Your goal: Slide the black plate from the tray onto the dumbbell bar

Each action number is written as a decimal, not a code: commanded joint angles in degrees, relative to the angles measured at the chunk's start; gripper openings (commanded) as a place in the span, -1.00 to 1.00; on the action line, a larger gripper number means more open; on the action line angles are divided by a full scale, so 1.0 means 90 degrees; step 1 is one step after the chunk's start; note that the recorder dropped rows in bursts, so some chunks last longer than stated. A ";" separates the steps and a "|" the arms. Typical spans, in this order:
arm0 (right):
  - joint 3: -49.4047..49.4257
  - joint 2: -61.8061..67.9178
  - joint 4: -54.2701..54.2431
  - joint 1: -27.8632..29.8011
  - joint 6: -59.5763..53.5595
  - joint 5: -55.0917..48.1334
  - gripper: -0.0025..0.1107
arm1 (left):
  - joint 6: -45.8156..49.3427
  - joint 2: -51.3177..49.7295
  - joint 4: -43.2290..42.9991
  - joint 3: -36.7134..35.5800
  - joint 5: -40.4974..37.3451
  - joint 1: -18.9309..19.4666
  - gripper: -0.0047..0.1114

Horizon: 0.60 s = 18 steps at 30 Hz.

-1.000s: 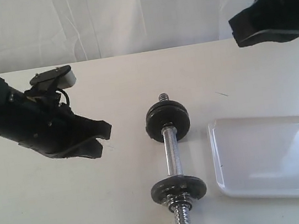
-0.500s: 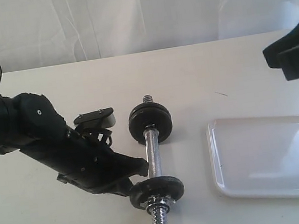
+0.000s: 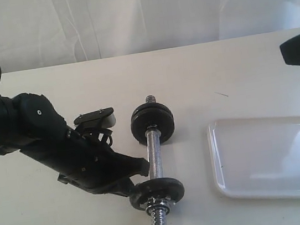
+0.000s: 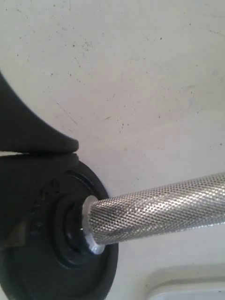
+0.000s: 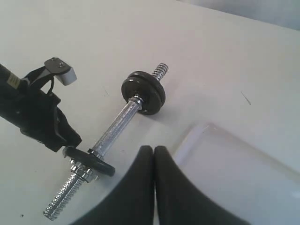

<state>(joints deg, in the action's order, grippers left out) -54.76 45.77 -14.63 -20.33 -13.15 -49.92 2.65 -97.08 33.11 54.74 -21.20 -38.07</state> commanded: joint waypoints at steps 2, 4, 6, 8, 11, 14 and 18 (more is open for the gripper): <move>0.0019 -0.0045 0.0039 0.0040 -0.0061 0.0034 -0.96 | 0.0033 0.0002 0.0066 -0.0040 -0.0104 -0.0039 -0.92; 0.0019 -0.0058 0.0039 0.0040 -0.0061 0.0036 -0.96 | 0.0033 0.0016 0.0066 -0.0040 -0.0090 -0.0039 -0.92; 0.0019 -0.0083 0.0039 0.0040 -0.0061 -0.0028 -0.96 | 0.0033 0.0137 0.0051 -0.0040 -0.0028 -0.0028 -0.92; 0.0019 -0.0181 0.0039 0.0040 -0.0061 -0.0150 -0.96 | 0.0033 0.0339 -0.0032 -0.0028 0.0007 0.0017 -0.92; 0.0019 -0.0403 0.0052 0.0040 -0.0061 -0.0294 -0.96 | 0.0004 0.0852 -0.0357 0.0009 -0.0006 0.0165 -0.92; 0.0019 -0.0742 0.0220 0.0040 -0.0033 -0.0371 -0.96 | -0.0129 0.1547 -0.0794 0.0009 -0.0125 0.0361 -0.92; 0.0019 -0.1361 0.0554 0.0040 0.0293 -0.0804 -0.96 | -0.0224 0.2465 -0.1378 0.0009 -0.0660 0.0605 -0.92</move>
<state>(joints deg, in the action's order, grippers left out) -54.76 36.99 -11.94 -20.33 -12.00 -54.40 1.45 -80.03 23.64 54.74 -22.68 -33.67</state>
